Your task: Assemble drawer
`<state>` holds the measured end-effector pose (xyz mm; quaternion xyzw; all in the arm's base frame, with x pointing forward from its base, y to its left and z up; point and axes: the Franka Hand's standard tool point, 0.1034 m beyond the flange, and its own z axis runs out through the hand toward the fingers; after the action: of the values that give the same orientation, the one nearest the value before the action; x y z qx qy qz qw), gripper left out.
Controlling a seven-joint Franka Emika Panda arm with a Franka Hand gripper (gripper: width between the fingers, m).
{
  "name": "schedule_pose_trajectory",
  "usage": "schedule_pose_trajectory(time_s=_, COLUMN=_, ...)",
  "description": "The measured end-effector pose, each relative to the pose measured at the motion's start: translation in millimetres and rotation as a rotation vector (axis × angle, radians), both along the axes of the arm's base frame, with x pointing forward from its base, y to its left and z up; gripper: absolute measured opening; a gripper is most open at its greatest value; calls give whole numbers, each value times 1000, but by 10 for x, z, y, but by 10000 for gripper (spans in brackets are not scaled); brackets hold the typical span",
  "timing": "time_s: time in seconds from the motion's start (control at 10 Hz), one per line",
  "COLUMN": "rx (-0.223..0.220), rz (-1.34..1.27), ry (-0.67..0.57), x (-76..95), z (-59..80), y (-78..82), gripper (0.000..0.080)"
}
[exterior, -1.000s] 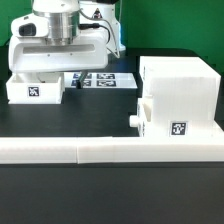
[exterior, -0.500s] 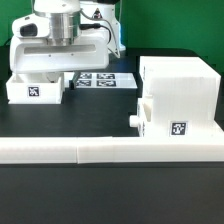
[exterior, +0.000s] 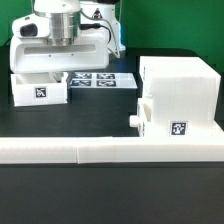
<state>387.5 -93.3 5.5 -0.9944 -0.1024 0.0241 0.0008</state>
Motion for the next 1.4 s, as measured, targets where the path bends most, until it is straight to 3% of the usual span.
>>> schedule_pose_trajectory(time_s=0.4, rx=1, rz=13, ry=2, x=14, z=15, y=20, gripper=42)
schedule_pose_trajectory(time_s=0.5, rx=2, rz=38, ry=1, x=89, z=102, y=88, gripper=42)
schedule_pose_trajectory(time_s=0.8, rx=13, rz=108, ry=12, x=498, z=354, y=365, gripper=42)
schedule_pose_trajectory(time_s=1.2, rx=26, rz=109, ry=38, x=1170, z=519, y=805, gripper=42)
schedule_pose_trajectory(time_s=1.4, rx=29, rz=160, ry=36, x=1169, z=505, y=806, gripper=42)
